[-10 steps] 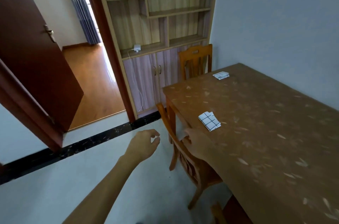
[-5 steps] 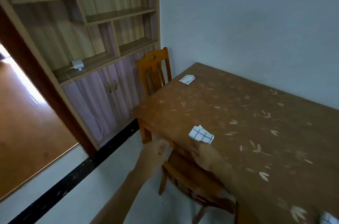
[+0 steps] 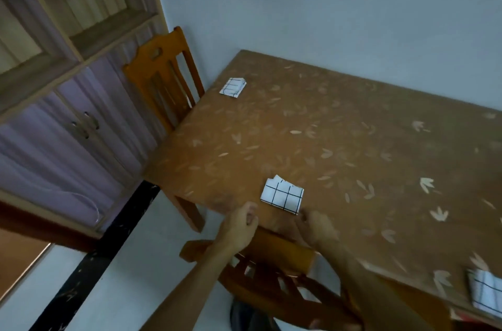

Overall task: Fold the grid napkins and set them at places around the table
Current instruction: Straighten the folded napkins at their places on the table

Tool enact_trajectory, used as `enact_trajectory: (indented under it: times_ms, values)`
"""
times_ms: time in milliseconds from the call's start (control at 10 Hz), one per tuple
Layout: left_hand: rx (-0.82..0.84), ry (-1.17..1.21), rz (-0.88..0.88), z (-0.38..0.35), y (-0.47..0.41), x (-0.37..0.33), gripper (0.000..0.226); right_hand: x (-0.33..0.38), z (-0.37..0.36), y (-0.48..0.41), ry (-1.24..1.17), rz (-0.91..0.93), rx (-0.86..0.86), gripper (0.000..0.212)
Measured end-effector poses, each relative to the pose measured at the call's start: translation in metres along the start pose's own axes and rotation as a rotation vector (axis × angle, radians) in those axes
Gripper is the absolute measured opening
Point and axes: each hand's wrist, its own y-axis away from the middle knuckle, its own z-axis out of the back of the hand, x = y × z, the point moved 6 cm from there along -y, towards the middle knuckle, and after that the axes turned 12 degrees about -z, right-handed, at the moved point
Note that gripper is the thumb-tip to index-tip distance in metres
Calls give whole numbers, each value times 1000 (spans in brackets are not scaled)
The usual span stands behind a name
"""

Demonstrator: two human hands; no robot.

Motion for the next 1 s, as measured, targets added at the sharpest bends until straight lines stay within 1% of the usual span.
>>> enact_trajectory:
  times_ms: [100, 200, 300, 400, 500, 600, 700, 800, 900, 1000]
  values:
    - [-23, 37, 95, -11, -45, 11, 41, -15, -19, -75, -186, -139, -39, 39]
    - [-46, 61, 162, -27, -91, 21, 45, -23, -37, -115, -302, -221, -23, 42]
    - [28, 98, 220, -46, -118, 29, 53, -26, -53, -135, -394, -251, -4, 40]
    - [35, 120, 260, -56, -125, 41, 59, -33, -63, -143, -493, -298, -14, 31]
    - [-16, 194, 278, -54, -125, 50, 46, -38, -64, -141, -618, -314, -41, 26]
    - [0, 211, 210, -51, -129, 50, 29, -41, -64, -139, -701, -304, -57, 26]
    - [-72, 239, 121, -47, -132, 48, 40, -42, -62, -138, -744, -308, -71, 25]
    - [-67, 258, 80, -49, -131, 46, 42, -43, -63, -138, -765, -304, -60, 23]
    - [-3, 295, 101, -52, -132, 51, 53, -46, -68, -140, -849, -289, -49, 25]
    - [98, 285, 110, -56, -133, 61, 58, -50, -76, -142, -888, -248, -21, 30]
